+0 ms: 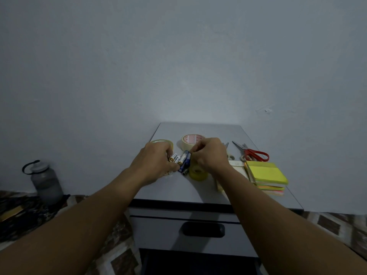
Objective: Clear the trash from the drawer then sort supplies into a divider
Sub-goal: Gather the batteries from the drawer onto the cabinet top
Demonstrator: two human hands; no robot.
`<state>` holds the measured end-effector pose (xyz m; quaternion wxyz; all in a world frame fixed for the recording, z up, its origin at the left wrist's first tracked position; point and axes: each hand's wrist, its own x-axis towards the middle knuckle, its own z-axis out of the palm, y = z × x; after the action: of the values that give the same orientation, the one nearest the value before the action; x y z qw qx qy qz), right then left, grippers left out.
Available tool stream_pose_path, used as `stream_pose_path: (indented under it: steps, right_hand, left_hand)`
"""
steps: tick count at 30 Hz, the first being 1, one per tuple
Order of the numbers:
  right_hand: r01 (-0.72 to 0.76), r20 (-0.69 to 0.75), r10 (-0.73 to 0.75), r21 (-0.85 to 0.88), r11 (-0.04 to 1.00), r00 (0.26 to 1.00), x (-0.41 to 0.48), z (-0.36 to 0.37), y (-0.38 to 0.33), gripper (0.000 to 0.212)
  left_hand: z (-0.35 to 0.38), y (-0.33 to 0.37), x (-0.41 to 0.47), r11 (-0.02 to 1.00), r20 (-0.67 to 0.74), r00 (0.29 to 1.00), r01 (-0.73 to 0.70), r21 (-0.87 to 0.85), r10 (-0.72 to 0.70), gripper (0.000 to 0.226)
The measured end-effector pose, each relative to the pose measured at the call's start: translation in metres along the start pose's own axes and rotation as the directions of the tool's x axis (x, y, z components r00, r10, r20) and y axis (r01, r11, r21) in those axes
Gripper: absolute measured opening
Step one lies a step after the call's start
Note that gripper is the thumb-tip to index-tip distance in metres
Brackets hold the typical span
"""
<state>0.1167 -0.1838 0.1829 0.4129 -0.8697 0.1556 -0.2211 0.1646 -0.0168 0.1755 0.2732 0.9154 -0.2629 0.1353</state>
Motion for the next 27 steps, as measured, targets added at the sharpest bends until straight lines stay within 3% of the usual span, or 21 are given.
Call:
stream_pose_path:
  steps: [5,10,14,18,21,24,27]
  right_hand:
    - [-0.003,-0.006,0.004,0.097,0.995,1.0,-0.006,-0.011,0.001,0.022]
    - [0.058,0.017,-0.064,0.243,0.968,0.998,-0.031,-0.038,-0.002,0.016]
    - [0.047,0.158,-0.126,0.43,0.902,0.979,-0.074,-0.06,-0.005,0.008]
    - [-0.035,0.346,-0.129,0.43,0.902,0.929,-0.12,-0.066,0.012,0.008]
    - [-0.112,0.458,-0.069,0.356,0.928,0.886,-0.154,-0.057,0.042,0.012]
    - [-0.209,0.527,0.047,0.252,0.945,0.849,-0.189,-0.037,0.083,0.013]
    - [-0.299,0.556,0.168,0.154,0.942,0.814,-0.223,-0.012,0.134,0.014]
  left_hand:
    - [-0.004,0.0,-0.008,0.998,-0.014,1.0,0.01,-0.066,-0.011,0.02]
    - [-0.022,0.001,-0.034,0.977,-0.118,0.99,0.053,-0.207,-0.079,0.003]
    - [-0.037,0.01,-0.079,0.926,-0.143,0.986,0.031,-0.376,-0.091,0.003]
    - [-0.031,0.001,-0.13,0.863,0.045,0.998,0.05,-0.503,-0.032,0.012]
    - [-0.01,-0.007,-0.167,0.855,0.225,0.974,0.132,-0.501,-0.019,0.011]
    - [0.022,-0.017,-0.202,0.864,0.484,0.871,0.308,-0.398,-0.087,0.018]
    - [0.062,-0.029,-0.239,0.868,0.61,0.777,0.401,-0.293,-0.153,0.026]
